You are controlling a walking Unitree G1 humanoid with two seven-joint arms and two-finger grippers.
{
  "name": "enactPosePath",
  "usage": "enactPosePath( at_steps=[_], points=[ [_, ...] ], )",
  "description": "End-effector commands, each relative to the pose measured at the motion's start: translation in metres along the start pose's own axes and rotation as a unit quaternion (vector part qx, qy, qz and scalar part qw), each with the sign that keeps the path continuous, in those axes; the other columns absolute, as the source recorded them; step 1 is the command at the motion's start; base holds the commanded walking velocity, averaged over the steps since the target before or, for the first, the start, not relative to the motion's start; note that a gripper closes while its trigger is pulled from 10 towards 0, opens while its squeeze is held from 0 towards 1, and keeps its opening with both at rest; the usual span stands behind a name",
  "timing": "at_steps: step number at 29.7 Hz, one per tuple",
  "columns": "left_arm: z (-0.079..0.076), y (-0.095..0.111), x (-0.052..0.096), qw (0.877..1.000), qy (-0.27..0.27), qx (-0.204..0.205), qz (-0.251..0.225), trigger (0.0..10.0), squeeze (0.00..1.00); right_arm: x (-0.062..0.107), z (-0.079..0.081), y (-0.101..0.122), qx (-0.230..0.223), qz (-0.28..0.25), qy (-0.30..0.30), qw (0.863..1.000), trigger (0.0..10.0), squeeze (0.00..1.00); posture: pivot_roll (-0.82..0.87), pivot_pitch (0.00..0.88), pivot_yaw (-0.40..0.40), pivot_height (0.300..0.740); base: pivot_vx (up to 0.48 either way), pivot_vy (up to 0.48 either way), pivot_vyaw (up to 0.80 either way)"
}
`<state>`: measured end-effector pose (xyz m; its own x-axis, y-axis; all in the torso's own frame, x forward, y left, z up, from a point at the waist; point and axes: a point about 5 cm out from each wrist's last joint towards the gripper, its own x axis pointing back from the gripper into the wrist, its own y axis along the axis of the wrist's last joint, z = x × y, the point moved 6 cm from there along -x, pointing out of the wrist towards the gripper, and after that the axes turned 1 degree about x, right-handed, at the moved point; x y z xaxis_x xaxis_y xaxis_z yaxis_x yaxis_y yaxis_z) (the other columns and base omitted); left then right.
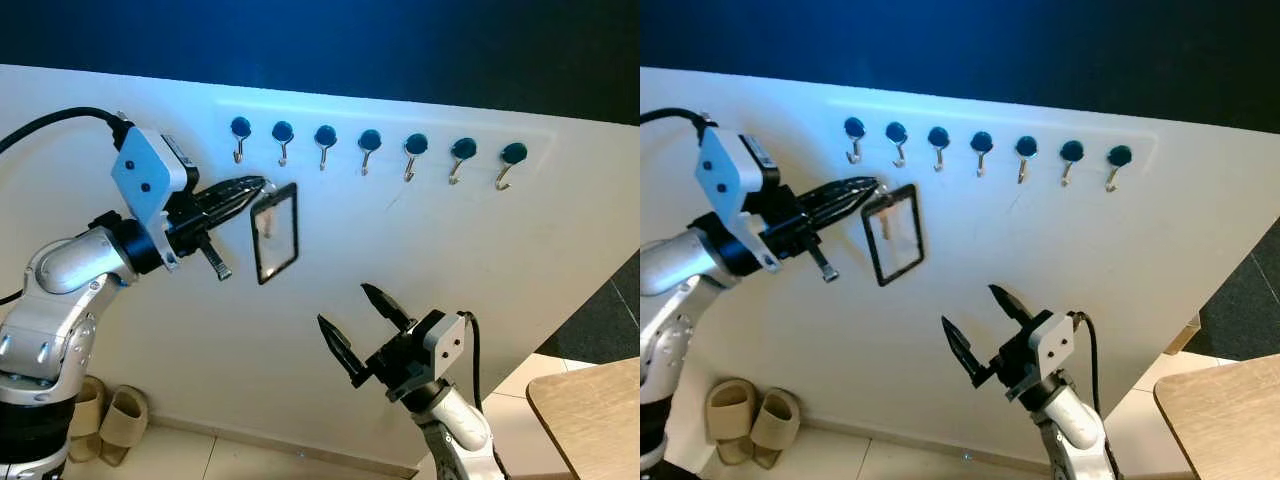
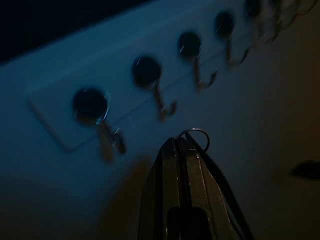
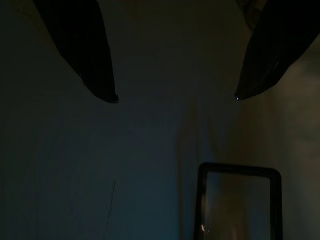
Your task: Hang keys on a hook
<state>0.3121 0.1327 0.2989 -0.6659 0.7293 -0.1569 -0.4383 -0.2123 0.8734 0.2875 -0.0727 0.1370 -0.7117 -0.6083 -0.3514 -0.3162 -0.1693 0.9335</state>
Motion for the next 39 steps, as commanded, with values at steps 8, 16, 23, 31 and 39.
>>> enactPosePath(
  at_steps=[8, 16, 23, 31, 39],
  points=[
    [0.005, -0.03, 0.021, 0.993, -0.03, -0.002, 0.118, 10.0, 0.0, 0.001, 0.0, 0.001, -0.006, -0.001, -0.003, 1.0, 10.0, 0.0, 0.04, 0.056, -0.02, 0.74, 0.0, 0.0, 0.0],
    [-0.044, -0.073, 0.072, 0.946, -0.16, 0.113, 0.257, 10.0, 0.0, 0.002, 0.0, 0.0, -0.007, 0.001, -0.004, 1.0, 10.0, 0.0, 0.05, 0.066, -0.021, 0.74, 0.0, 0.0, 0.0],
    [-0.084, -0.104, 0.097, 0.898, -0.212, 0.171, 0.345, 10.0, 0.0, 0.002, 0.0, -0.002, -0.006, 0.004, -0.004, 1.0, 10.0, 0.0, 0.04, 0.072, -0.022, 0.74, 0.0, 0.0, 0.0],
    [-0.077, -0.122, 0.078, 0.904, -0.105, 0.238, 0.338, 10.0, 0.0, 0.002, 0.0, -0.002, -0.005, 0.006, -0.004, 1.0, 10.0, 0.0, 0.04, 0.07, -0.018, 0.74, 0.0, 0.0, 0.0],
    [-0.049, -0.114, 0.055, 0.917, -0.005, 0.274, 0.29, 10.0, 0.0, 0.002, -0.001, -0.001, -0.004, 0.006, -0.007, 1.0, 10.0, 0.0, 0.04, 0.073, -0.016, 0.74, 0.0, 0.0, 0.0]
  ],
)
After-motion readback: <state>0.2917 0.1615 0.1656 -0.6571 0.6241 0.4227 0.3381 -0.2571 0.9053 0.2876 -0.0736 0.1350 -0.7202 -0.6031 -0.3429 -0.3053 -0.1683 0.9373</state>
